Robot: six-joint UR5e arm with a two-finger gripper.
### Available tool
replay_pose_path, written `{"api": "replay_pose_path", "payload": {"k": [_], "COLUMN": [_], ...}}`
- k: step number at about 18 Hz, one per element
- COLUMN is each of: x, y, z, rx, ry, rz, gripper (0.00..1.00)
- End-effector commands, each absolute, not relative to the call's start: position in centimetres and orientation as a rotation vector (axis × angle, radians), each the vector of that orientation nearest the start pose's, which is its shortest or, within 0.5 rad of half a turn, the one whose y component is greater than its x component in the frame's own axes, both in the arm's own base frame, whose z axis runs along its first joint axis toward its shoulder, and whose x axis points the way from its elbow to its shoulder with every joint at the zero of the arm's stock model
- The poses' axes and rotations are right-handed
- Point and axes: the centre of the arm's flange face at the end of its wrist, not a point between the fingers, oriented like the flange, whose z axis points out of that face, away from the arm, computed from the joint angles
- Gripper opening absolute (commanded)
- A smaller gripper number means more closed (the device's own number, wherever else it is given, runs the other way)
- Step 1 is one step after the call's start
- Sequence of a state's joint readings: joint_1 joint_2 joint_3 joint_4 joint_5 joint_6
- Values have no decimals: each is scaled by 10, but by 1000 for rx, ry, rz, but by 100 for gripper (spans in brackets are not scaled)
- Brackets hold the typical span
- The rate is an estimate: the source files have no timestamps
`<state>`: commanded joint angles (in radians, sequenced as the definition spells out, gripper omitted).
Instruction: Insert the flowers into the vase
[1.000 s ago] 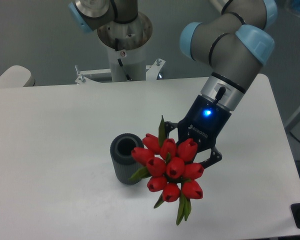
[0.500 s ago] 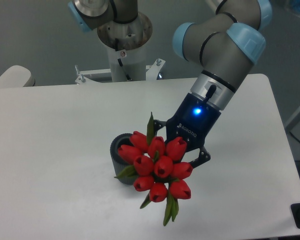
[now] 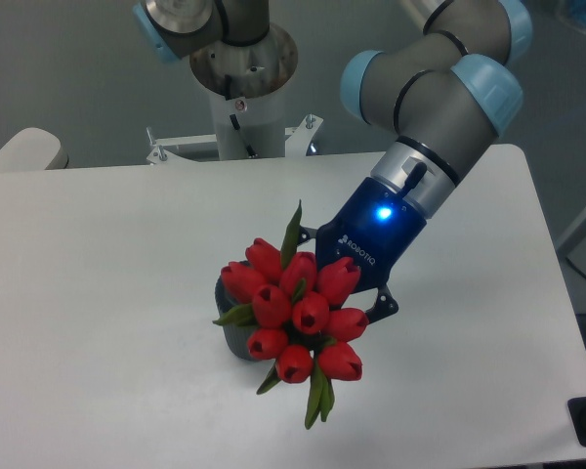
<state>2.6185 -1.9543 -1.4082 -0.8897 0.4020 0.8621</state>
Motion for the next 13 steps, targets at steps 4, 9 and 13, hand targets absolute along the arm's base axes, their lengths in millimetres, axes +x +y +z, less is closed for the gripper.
{"api": "replay_pose_path", "payload": {"k": [4,9,13], "x": [-454,-459,-458], "y": [514,510,511], "z": [484,483,484], "rx": [-1910,-1885,-1881], "ry": [124,118,123], "rz": [-369,-386,-385], "gripper": [35,35,35]}}
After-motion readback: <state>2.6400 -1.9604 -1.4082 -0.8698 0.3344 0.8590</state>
